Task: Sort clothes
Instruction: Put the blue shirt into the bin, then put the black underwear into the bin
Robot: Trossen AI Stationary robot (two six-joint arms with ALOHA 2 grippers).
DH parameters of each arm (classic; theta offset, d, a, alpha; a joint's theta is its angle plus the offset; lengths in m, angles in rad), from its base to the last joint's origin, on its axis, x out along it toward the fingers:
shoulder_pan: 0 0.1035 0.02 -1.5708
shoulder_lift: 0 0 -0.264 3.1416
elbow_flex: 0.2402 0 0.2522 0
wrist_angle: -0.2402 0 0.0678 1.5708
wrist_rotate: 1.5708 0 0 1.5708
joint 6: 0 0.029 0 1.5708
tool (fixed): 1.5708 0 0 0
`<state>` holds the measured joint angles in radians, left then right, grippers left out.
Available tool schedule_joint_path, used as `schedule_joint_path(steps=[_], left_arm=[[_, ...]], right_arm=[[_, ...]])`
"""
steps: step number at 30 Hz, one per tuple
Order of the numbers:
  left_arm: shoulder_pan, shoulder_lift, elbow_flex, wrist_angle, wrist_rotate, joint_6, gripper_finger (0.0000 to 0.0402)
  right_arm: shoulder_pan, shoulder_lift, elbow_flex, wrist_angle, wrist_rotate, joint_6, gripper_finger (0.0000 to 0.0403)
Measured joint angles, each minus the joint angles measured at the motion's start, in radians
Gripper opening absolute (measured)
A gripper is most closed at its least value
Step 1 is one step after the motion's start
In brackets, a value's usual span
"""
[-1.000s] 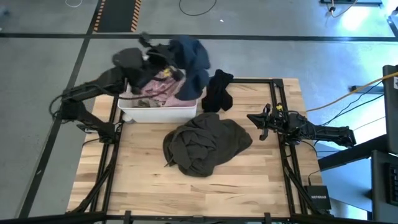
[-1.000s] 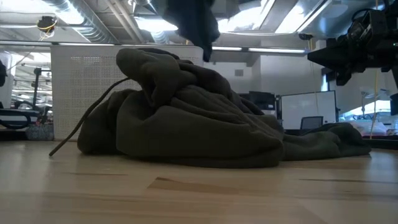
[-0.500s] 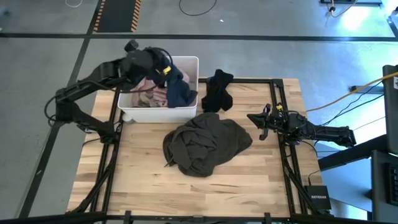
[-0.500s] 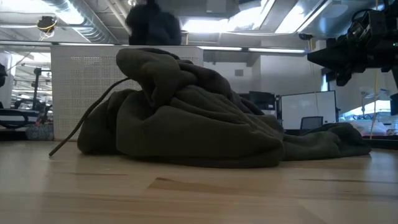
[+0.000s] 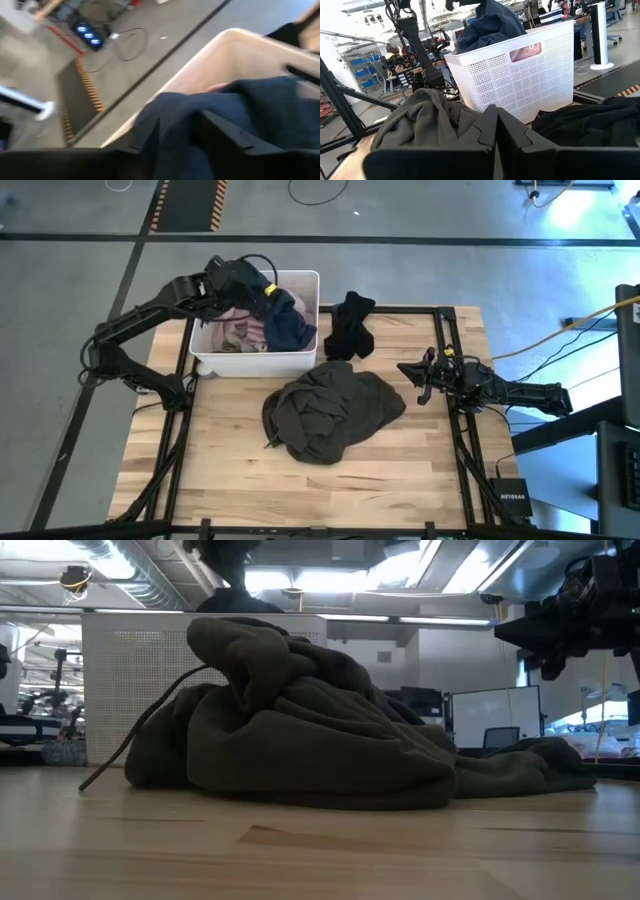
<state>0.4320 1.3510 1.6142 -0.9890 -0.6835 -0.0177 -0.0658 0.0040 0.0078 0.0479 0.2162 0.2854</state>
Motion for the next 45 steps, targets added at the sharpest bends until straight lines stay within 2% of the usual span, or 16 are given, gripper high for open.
schedule_joint_path(steps=[5,9,12,14,18,21,26,31,33,36,42,45], left_arm=[[-0.020,-0.010,0.094,-0.036,0.138,-0.040,0.0189],[-0.052,-0.029,0.158,-0.051,0.157,-0.049,0.0208],[-0.096,-0.061,0.160,-0.036,0.176,-0.049,0.0211],[-0.142,-0.088,0.141,0.030,0.183,-0.040,0.0211],[-0.240,-0.153,0.002,0.279,0.190,0.080,0.0211],[-0.262,-0.198,-0.136,0.466,0.264,0.121,0.0211],[-0.305,-0.283,-0.390,0.735,0.386,0.125,0.0212],[-0.348,-0.311,-0.685,1.105,0.400,0.161,0.0212],[-0.353,-0.313,-0.752,1.206,0.400,0.161,0.0211],[-0.356,-0.316,-0.793,1.240,0.430,0.159,0.0211],[-0.360,-0.365,-0.777,1.219,0.440,0.126,0.0212],[-0.361,-0.382,-0.777,1.214,0.440,0.125,0.0211]], right_arm=[[0.000,0.000,0.000,-0.003,-0.032,0.001,0.0015],[0.000,0.000,0.000,-0.004,-0.042,0.004,0.0015],[0.000,0.000,0.000,-0.008,-0.052,0.048,0.0015],[0.000,0.000,0.000,-0.010,-0.062,0.048,0.0015],[0.000,0.000,0.000,-0.008,-0.063,0.049,0.0015],[0.000,0.000,0.000,0.011,-0.062,0.050,0.0032],[0.000,0.000,0.000,0.032,-0.051,0.041,0.0098],[0.000,0.023,0.001,0.175,-0.039,-0.091,0.0164],[0.000,0.057,0.022,0.178,0.015,-0.139,0.0184],[0.000,0.126,0.068,0.170,0.151,-0.199,0.0206],[0.000,0.326,0.219,0.141,0.290,-0.356,0.0222],[-0.009,0.453,0.332,0.039,0.379,-0.396,0.0222]])
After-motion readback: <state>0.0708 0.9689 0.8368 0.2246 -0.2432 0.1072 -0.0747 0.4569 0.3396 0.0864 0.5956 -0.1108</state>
